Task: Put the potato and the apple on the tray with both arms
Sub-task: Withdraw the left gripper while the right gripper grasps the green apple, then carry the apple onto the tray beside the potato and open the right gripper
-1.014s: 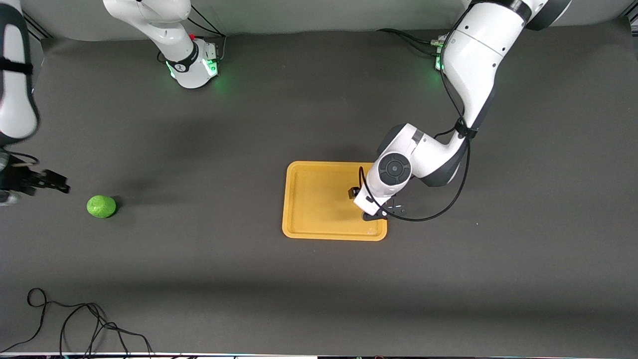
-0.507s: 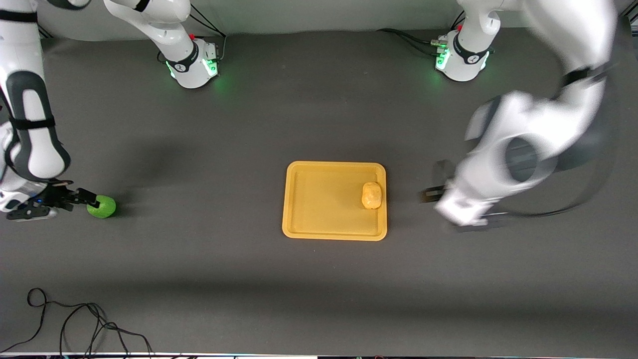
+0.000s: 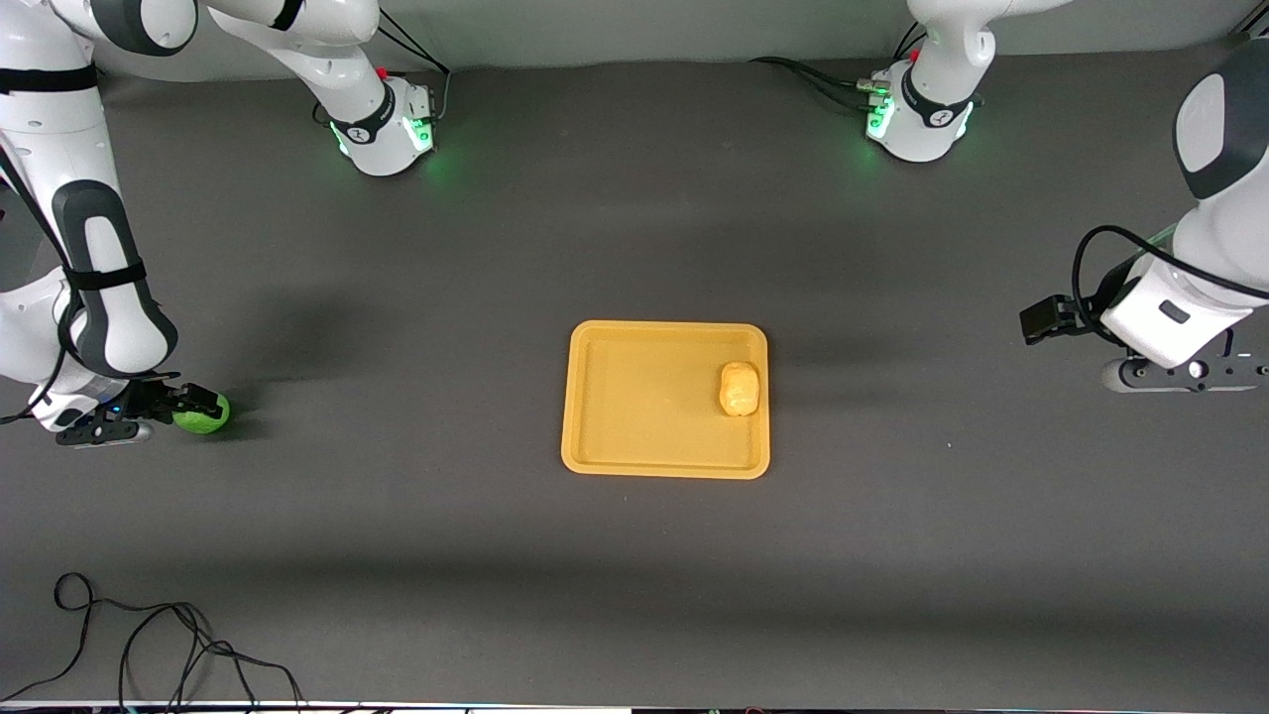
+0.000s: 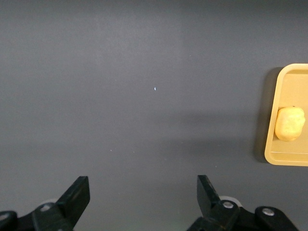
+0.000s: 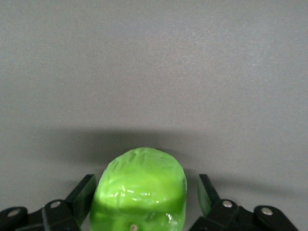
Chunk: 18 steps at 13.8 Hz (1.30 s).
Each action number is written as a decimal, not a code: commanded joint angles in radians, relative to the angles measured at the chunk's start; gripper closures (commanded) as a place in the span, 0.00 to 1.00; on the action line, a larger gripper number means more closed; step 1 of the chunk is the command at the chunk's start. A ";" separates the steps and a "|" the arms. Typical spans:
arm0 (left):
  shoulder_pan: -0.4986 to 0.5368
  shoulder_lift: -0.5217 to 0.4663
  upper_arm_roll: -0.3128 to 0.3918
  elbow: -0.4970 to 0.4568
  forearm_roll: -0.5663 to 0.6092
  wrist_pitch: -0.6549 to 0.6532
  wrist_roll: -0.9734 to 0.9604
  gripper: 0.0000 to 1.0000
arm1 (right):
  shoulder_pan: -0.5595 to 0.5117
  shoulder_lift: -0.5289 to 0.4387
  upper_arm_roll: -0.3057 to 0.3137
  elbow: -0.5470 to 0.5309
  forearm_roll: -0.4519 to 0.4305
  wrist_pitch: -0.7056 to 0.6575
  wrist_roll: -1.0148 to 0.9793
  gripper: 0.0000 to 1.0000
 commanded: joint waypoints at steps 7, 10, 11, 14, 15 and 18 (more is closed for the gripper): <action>0.052 -0.028 -0.009 -0.031 0.000 0.000 0.098 0.00 | 0.053 -0.259 -0.018 0.260 -0.288 -0.481 0.171 0.76; 0.052 -0.011 -0.009 -0.006 -0.002 0.002 0.098 0.00 | 0.114 -0.290 -0.020 0.485 -0.365 -0.789 0.261 0.76; 0.050 -0.008 -0.009 -0.005 -0.002 0.002 0.098 0.00 | 0.151 -0.292 -0.018 0.535 -0.380 -0.857 0.308 0.76; 0.049 0.000 -0.011 -0.003 -0.003 0.000 0.098 0.00 | 0.324 -0.295 -0.015 0.589 -0.381 -0.908 0.512 0.76; 0.049 0.012 -0.011 0.013 -0.002 0.000 0.099 0.00 | 0.398 -0.292 -0.013 0.596 -0.379 -0.910 0.592 0.76; 0.047 0.023 -0.011 0.037 0.000 -0.001 0.090 0.00 | 0.625 -0.248 -0.010 0.647 -0.368 -0.914 0.874 0.76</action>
